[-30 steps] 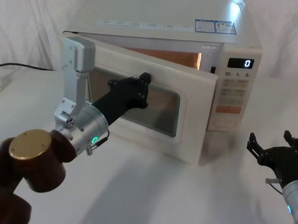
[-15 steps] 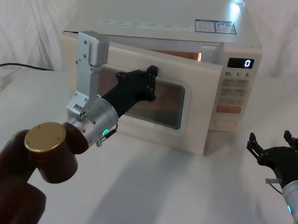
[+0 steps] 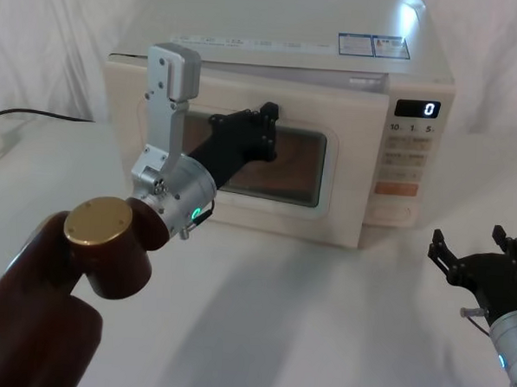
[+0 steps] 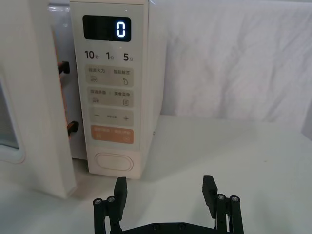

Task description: Press the button to open the microwave door with one hand; close the microwave door with the other hand.

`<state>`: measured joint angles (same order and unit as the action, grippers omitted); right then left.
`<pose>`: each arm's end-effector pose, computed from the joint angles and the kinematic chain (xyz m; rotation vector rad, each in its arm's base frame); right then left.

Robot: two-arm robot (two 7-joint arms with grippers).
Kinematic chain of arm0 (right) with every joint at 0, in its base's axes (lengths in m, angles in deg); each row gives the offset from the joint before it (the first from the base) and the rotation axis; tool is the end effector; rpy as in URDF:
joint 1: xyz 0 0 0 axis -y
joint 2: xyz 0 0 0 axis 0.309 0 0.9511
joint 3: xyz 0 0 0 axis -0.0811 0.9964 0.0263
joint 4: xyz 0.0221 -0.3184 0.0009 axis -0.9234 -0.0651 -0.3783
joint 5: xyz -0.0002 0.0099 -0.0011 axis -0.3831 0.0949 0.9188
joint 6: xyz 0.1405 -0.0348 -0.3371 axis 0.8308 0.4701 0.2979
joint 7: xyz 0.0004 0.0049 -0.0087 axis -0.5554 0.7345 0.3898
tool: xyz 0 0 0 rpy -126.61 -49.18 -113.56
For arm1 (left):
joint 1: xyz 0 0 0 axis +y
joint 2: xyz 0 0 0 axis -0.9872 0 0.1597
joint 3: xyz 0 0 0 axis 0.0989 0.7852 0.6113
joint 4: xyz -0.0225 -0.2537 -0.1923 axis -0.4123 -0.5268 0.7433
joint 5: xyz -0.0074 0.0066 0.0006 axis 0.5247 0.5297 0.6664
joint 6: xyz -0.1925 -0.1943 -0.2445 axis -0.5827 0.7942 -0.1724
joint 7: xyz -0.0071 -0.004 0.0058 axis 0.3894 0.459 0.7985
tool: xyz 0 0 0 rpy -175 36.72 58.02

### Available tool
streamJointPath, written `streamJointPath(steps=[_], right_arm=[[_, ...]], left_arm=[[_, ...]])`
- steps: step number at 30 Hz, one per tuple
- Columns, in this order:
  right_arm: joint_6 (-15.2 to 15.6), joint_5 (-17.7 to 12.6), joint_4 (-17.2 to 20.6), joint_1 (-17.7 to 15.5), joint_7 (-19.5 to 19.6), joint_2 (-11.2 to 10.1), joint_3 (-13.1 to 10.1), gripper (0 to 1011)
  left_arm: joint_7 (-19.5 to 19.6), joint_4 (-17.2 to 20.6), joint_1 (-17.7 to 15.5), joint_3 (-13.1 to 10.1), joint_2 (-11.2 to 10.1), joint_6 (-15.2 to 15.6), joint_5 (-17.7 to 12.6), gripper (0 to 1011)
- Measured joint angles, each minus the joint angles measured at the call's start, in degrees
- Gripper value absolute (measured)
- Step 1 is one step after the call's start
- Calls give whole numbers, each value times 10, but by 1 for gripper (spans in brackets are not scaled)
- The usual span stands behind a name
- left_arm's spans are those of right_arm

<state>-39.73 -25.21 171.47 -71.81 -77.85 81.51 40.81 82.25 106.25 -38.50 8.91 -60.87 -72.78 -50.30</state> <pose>0.3880 -0.0163 -0.3268 -0.0377 -0.0391 -1.4946 0.5121 -0.0785 -0.2059 -0.1139 -0.0326 0.9378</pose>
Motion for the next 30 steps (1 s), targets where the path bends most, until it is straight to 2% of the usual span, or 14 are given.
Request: streamJointPath(steps=[8, 30], right_arm=[[0, 0, 0, 0, 0, 0, 0, 1002], [0, 0, 0, 0, 0, 0, 0, 1002]], left_arm=[[-2, -31, -18, 5, 18, -7, -8, 0], [-5, -70, -36, 13, 47, -15, -21, 0]])
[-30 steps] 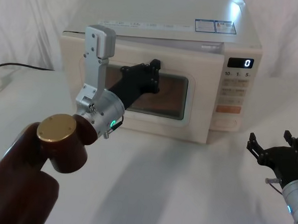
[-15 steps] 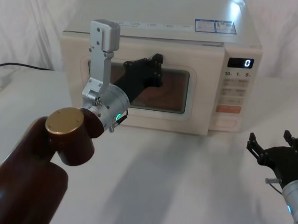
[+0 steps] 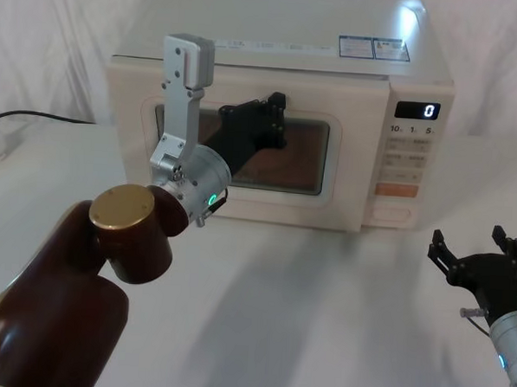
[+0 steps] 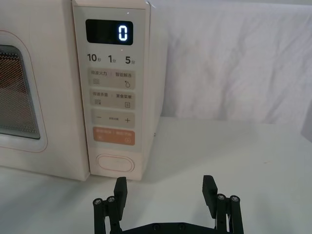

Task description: Press the button to open the microwave door with one hand; close the microwave door with the other hand.

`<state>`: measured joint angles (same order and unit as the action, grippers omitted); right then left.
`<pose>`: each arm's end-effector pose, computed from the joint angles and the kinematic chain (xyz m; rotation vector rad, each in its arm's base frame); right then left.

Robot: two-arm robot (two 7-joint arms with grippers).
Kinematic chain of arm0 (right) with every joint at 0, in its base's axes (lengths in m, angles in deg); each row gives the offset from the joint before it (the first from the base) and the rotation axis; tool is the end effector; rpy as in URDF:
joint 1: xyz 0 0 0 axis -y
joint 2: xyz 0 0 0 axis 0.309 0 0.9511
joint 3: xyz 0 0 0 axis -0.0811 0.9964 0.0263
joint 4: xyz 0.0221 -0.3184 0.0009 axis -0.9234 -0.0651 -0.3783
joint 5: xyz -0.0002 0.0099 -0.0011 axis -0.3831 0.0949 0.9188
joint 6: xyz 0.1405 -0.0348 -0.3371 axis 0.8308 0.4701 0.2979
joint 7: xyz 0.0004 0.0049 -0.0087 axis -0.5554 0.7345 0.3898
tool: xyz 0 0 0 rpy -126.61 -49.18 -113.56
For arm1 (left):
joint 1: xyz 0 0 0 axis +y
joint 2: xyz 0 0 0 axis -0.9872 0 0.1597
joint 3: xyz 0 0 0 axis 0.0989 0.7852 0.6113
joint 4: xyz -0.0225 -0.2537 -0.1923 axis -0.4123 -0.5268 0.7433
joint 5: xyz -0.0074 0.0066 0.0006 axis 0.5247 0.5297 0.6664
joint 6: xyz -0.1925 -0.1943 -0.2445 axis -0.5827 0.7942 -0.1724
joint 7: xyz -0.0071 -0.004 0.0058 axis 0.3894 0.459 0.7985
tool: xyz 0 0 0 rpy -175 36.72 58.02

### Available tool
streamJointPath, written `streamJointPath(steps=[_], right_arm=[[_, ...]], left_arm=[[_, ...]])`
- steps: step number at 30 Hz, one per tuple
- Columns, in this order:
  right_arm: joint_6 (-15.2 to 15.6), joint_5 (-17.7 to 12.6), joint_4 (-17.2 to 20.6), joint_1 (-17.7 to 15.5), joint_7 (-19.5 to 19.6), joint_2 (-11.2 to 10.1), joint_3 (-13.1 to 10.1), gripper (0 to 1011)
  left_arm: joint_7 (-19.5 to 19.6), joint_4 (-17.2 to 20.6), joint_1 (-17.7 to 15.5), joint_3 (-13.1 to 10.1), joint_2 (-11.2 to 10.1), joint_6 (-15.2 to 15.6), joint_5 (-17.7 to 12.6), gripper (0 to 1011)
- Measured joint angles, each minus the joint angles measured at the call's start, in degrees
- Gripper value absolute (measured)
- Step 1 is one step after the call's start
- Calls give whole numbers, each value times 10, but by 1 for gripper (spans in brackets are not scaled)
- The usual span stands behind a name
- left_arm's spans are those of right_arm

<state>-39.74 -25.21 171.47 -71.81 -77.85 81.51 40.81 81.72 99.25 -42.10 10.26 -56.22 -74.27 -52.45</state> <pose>0.3880 -0.0163 -0.3268 -0.0376 -0.0392 -1.4946 0.5347 -0.0963 -0.2077 -0.1306 -0.0130 0.9701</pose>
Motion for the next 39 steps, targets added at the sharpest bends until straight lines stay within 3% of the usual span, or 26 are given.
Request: streamJointPath(steps=[39], right_arm=[[0, 0, 0, 0, 0, 0, 0, 1002]], left_arm=[[-10, -11, 0, 22, 14, 6, -7, 0]])
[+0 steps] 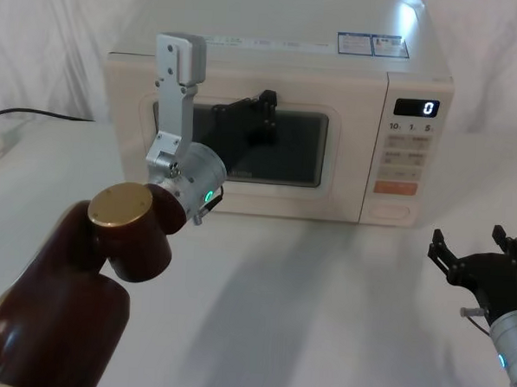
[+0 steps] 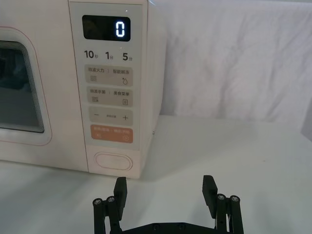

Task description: Press the button to open the microwave door with one hand; close the microwave door with the other hand.

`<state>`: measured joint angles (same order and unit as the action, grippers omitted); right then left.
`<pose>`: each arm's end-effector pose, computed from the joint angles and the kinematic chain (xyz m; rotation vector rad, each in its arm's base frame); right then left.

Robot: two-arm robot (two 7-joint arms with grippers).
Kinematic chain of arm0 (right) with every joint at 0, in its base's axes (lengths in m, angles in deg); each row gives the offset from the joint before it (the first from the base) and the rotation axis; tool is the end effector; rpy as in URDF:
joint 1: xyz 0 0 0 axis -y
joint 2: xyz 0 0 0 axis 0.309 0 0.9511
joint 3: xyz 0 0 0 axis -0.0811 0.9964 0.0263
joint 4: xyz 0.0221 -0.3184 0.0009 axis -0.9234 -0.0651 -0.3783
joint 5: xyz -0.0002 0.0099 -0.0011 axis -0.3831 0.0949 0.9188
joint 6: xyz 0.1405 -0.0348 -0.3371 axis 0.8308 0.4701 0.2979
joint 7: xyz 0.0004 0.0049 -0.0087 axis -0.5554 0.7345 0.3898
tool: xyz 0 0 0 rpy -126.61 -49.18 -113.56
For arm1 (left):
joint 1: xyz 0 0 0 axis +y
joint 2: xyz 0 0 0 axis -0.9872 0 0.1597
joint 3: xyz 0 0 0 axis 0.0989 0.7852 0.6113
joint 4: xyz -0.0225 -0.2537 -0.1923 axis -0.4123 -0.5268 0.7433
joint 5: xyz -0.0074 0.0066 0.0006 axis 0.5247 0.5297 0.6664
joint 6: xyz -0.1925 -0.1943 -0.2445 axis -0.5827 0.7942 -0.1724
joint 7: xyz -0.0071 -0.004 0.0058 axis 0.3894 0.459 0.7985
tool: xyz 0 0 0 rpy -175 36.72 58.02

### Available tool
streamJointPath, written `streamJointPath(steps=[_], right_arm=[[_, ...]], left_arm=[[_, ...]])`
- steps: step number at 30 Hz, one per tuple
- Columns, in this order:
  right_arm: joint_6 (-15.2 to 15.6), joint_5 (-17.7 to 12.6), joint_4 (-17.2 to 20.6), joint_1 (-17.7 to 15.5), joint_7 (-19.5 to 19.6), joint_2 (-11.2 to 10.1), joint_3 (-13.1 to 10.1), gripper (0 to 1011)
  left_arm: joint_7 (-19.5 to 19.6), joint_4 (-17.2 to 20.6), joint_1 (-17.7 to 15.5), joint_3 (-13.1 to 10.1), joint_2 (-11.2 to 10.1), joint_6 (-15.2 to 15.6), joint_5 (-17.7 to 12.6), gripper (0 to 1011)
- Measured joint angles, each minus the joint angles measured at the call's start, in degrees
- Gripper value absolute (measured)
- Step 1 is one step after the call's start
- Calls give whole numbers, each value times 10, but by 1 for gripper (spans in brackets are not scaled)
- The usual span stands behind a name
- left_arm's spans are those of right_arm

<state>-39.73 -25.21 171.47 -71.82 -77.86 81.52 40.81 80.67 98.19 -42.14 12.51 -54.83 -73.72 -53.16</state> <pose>0.3879 -0.0162 -0.3268 -0.0377 -0.0388 -1.4944 0.5387 -0.0931 -0.2087 -0.1418 0.0152 1.0153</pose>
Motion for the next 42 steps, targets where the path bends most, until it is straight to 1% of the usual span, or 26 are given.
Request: streamJointPath(steps=[10, 16, 22, 23, 32, 38, 42], right_arm=[[0, 0, 0, 0, 0, 0, 0, 1002], [0, 0, 0, 0, 0, 0, 0, 1002], [0, 0, 0, 0, 0, 0, 0, 1002], [0, 0, 0, 0, 0, 0, 0, 1002], [0, 0, 0, 0, 0, 0, 0, 1002], [0, 0, 0, 0, 0, 0, 0, 1002], [0, 0, 0, 0, 0, 0, 0, 1002]], left_arm=[[2, -2, 0, 4, 2, 1, 3, 0], [-5, 14, 12, 9, 1, 6, 8, 0], [-11, 58, 42, 15, -7, 13, 15, 0], [-14, 72, 52, 17, -10, 15, 17, 0], [-30, 146, 104, 28, -29, 21, 21, 0], [-38, 176, 130, 33, -41, 19, 17, 0], [-46, 202, 155, 44, -54, 16, 9, 0]])
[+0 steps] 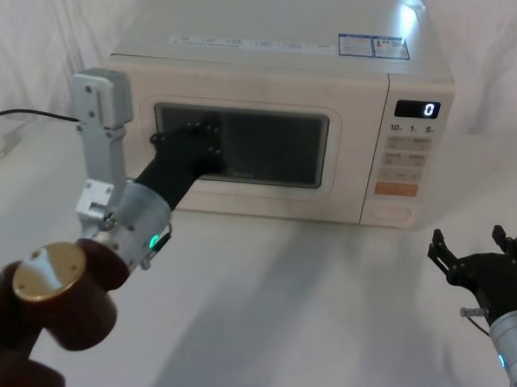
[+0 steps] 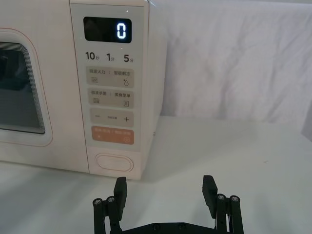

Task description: Press the button to open the microwave door with one hand; close the microwave door with the other hand.

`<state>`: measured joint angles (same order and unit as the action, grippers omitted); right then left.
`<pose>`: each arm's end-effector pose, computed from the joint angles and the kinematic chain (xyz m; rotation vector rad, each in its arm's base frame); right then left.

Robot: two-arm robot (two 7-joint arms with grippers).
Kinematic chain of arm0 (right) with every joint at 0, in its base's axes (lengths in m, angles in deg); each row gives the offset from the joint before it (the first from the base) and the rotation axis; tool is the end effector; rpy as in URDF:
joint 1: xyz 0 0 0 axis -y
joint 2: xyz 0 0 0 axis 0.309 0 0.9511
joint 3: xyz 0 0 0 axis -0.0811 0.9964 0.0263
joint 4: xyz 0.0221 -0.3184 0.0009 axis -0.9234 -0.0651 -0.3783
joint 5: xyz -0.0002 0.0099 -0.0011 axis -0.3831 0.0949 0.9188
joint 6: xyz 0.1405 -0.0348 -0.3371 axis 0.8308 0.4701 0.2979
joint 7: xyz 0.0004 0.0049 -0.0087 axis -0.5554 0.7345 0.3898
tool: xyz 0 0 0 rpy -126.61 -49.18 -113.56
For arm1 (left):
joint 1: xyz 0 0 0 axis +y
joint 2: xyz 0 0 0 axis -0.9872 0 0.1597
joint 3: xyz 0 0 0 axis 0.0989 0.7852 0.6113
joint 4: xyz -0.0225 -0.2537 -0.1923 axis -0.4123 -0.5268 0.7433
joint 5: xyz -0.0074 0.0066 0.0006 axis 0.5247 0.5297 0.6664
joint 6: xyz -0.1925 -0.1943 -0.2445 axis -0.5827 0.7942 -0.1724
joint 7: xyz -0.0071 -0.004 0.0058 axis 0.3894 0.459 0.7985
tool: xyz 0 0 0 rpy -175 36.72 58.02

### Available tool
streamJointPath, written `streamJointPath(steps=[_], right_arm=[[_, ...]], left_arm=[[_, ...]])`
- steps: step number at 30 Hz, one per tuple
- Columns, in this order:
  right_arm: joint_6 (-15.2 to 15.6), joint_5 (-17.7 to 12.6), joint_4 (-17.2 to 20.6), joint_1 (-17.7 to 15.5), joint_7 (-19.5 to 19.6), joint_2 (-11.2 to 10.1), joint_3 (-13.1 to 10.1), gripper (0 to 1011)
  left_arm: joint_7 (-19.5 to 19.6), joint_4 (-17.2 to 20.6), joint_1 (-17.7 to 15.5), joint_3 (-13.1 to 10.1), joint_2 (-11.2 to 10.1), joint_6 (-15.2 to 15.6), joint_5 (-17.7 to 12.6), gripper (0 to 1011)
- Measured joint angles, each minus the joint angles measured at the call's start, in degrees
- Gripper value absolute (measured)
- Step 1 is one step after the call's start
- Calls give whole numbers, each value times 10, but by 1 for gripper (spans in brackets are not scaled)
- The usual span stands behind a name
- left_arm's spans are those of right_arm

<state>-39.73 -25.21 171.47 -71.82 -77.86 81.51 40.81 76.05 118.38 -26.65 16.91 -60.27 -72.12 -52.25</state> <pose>0.3879 -0.0163 -0.3268 -0.0378 -0.0389 -1.4944 0.4599 -0.0486 -0.2166 -0.1948 -0.0006 1.1196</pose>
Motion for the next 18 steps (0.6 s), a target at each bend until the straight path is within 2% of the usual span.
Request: streamJointPath(steps=[4, 7, 9, 15, 16, 18], right_arm=[[0, 0, 0, 0, 0, 0, 0, 1002], [0, 0, 0, 0, 0, 0, 0, 1002], [0, 0, 0, 0, 0, 0, 0, 1002], [0, 0, 0, 0, 0, 0, 0, 1002], [0, 0, 0, 0, 0, 0, 0, 1002], [0, 0, 0, 0, 0, 0, 0, 1002]], left_arm=[[-4, 19, 19, 10, -12, -4, -8, 0], [-7, 27, 30, 17, -18, -8, -14, 37], [-12, 34, 43, 26, -22, -15, -21, 122], [-21, 36, 64, 42, -26, -30, -37, 258], [-24, 36, 70, 47, -27, -37, -43, 323], [-31, 35, 80, 55, -27, -48, -55, 363]])
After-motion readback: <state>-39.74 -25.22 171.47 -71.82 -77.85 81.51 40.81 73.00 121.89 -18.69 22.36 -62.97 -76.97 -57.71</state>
